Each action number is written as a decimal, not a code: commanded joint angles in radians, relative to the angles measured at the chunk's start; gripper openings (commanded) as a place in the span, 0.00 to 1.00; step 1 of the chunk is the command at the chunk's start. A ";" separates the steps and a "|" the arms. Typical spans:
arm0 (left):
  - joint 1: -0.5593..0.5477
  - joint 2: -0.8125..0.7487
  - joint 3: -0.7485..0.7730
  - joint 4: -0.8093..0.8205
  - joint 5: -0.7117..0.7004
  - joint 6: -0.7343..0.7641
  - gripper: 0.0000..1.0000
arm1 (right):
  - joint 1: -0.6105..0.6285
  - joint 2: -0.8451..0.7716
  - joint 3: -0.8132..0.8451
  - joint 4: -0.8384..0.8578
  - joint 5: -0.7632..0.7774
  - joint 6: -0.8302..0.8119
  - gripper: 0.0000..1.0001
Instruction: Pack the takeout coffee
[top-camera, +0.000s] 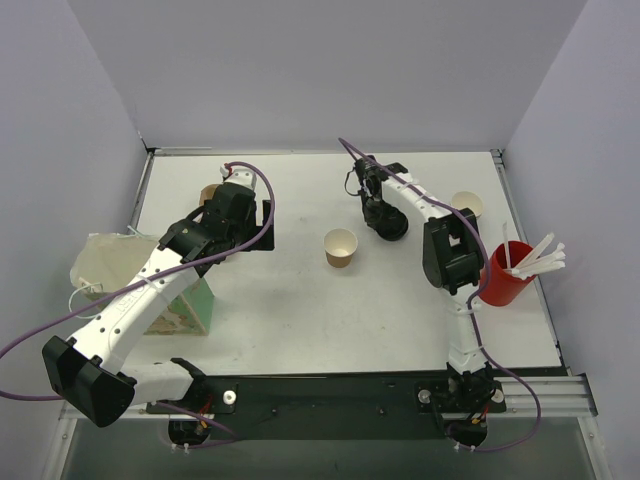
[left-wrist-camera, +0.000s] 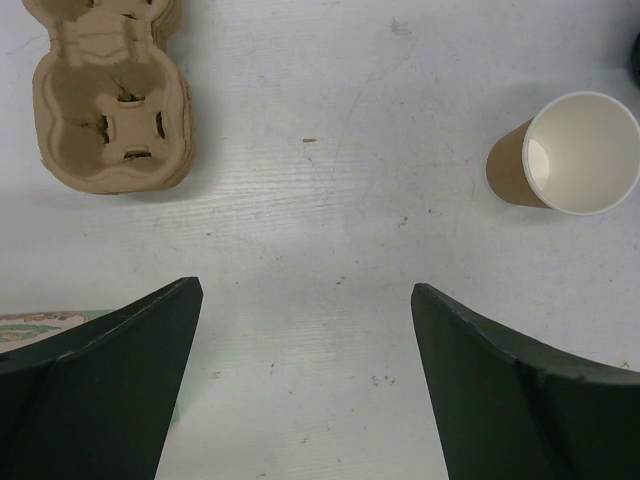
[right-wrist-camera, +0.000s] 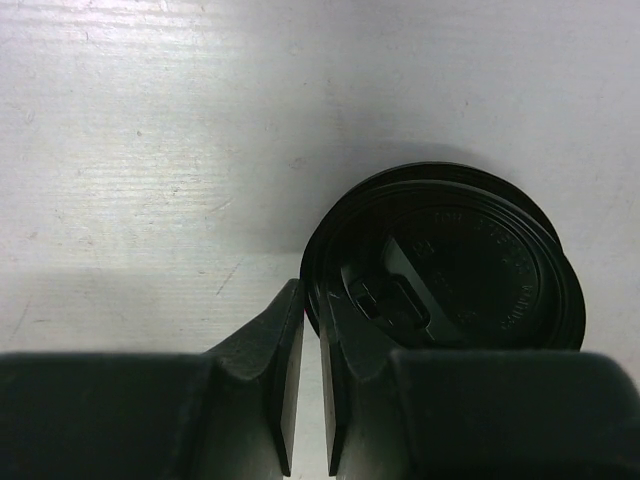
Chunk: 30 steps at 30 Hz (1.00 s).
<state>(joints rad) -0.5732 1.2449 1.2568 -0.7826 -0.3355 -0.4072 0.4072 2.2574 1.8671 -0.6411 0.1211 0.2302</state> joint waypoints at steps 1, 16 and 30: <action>0.006 -0.016 0.003 0.019 -0.013 0.001 0.97 | 0.005 0.005 -0.002 -0.042 0.009 -0.003 0.08; 0.006 -0.013 0.004 0.023 -0.007 0.001 0.97 | 0.008 -0.042 -0.002 -0.048 0.048 -0.006 0.17; 0.006 -0.015 0.006 0.023 -0.007 0.002 0.98 | 0.001 -0.059 0.007 -0.057 0.018 0.001 0.16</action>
<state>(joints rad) -0.5732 1.2449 1.2533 -0.7826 -0.3355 -0.4072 0.4053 2.2475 1.8660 -0.6487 0.1448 0.2302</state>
